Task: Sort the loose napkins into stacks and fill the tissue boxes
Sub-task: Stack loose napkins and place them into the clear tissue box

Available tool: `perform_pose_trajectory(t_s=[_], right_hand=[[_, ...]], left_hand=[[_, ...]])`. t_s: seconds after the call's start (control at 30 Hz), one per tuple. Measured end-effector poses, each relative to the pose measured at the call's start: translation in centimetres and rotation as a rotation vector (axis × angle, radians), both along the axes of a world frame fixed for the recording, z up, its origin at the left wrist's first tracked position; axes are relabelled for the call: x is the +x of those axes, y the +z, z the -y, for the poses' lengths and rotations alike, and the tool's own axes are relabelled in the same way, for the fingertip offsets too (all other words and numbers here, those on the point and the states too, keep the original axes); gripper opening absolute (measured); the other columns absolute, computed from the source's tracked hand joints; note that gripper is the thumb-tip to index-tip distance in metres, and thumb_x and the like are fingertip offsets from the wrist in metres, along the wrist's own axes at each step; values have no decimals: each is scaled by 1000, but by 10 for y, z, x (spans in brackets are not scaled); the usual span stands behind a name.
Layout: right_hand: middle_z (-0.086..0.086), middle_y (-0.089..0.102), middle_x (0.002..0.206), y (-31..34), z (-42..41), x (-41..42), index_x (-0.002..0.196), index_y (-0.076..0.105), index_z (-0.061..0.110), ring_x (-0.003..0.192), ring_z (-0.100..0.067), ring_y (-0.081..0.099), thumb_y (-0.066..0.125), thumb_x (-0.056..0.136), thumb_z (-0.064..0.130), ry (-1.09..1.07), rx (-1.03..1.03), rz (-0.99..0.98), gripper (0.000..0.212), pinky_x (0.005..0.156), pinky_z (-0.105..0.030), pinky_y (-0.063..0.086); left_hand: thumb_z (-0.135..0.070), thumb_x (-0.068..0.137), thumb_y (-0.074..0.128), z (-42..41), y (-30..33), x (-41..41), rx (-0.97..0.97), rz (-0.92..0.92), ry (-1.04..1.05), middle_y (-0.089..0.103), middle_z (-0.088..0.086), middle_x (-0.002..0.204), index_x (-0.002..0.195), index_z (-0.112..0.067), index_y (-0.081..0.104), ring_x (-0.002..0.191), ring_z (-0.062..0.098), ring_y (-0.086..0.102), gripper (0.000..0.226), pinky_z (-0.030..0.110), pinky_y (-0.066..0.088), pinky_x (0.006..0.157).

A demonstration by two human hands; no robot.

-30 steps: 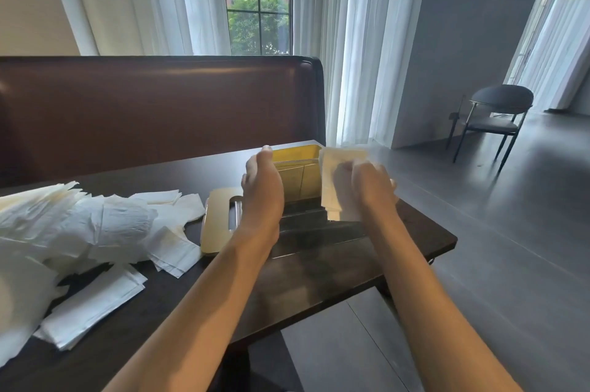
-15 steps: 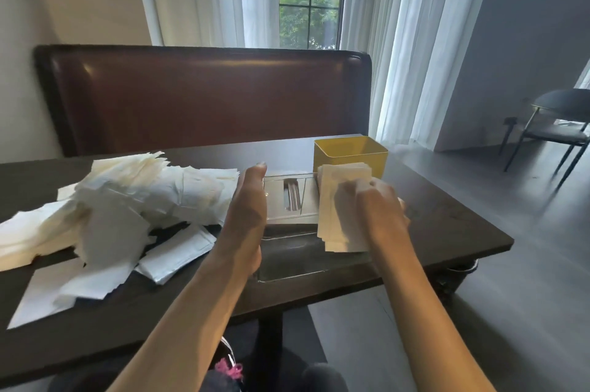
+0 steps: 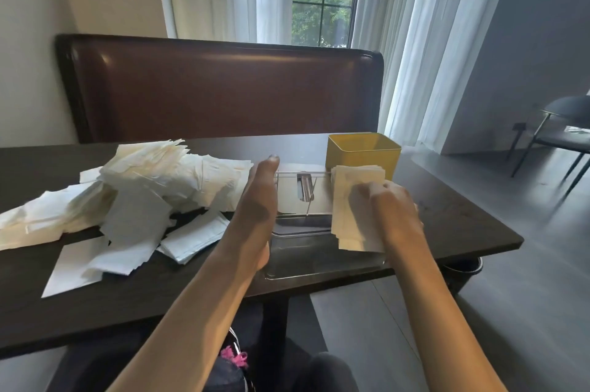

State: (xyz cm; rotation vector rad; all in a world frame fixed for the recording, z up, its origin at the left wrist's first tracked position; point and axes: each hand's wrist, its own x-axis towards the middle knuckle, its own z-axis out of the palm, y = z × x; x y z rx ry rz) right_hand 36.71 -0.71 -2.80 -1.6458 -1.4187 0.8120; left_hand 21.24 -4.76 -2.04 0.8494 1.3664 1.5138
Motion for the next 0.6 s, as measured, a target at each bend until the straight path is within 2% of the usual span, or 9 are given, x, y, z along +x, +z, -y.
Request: perform_pose_trajectory(t_s=[0.07,0.13,0.17,0.23,0.27,0.37,0.4,0.53,0.6], right_hand=[[-2,51,98,-3,-2,2,99,50,26,114,-32,48,44,100,37,0,-24,-6,13,106,-54,36],[2,49,91,-6,-5,2,93,49,26,115,-32,48,44,100,36,-6,-31,2,13,107,-53,35],[2,50,92,-7,-6,3,91,49,26,116,-31,47,44,100,36,-11,-30,13,14,108,-53,34],[0,50,100,-9,-10,3,97,50,27,118,-30,45,43,100,37,-20,-20,44,13,108,-52,31],[0,50,103,-9,-12,3,99,50,26,119,-30,44,43,101,37,-21,-16,52,13,109,-51,31],[0,50,104,-10,-23,4,100,50,26,118,-30,45,43,101,39,-40,-1,52,15,109,-52,32],[0,50,104,-9,-25,4,100,50,26,118,-30,46,43,101,39,-43,9,50,15,108,-53,32],[-4,54,109,-10,-37,6,101,49,24,118,-31,47,43,100,38,-67,3,24,15,108,-53,34],[-5,57,119,-9,-40,7,105,51,23,119,-31,49,44,97,43,-71,0,6,23,108,-54,36]], left_hand=[[-46,104,40,-5,-5,-3,-3,-13,2,71,-3,98,106,-19,64,92,9,66,36,27,50,88],[-42,106,38,-9,-8,-2,-17,-14,-18,70,-9,67,88,-22,58,63,2,65,34,20,50,67],[-42,106,37,-9,-8,-2,-15,-12,-16,70,-12,64,87,-23,57,61,-1,65,33,19,51,69],[-44,106,37,-11,-8,0,-11,-2,-11,70,-11,81,91,-27,55,77,1,63,29,24,48,89],[-44,106,37,-12,-8,1,-13,16,-8,64,-12,82,88,-27,54,77,-1,57,29,24,45,90],[-38,108,34,-10,-3,9,-30,-40,-32,57,-20,48,77,-26,47,49,-10,55,36,8,42,56],[-37,109,33,-9,-3,11,-34,-53,-29,53,-22,41,76,-26,46,42,-13,53,37,7,41,48],[-41,108,34,-14,-3,11,-16,-64,3,59,-19,48,82,-29,48,49,-9,57,33,23,42,68],[-43,109,30,-14,0,11,-31,-77,3,55,-18,41,79,-29,47,44,-5,56,37,27,40,68]])
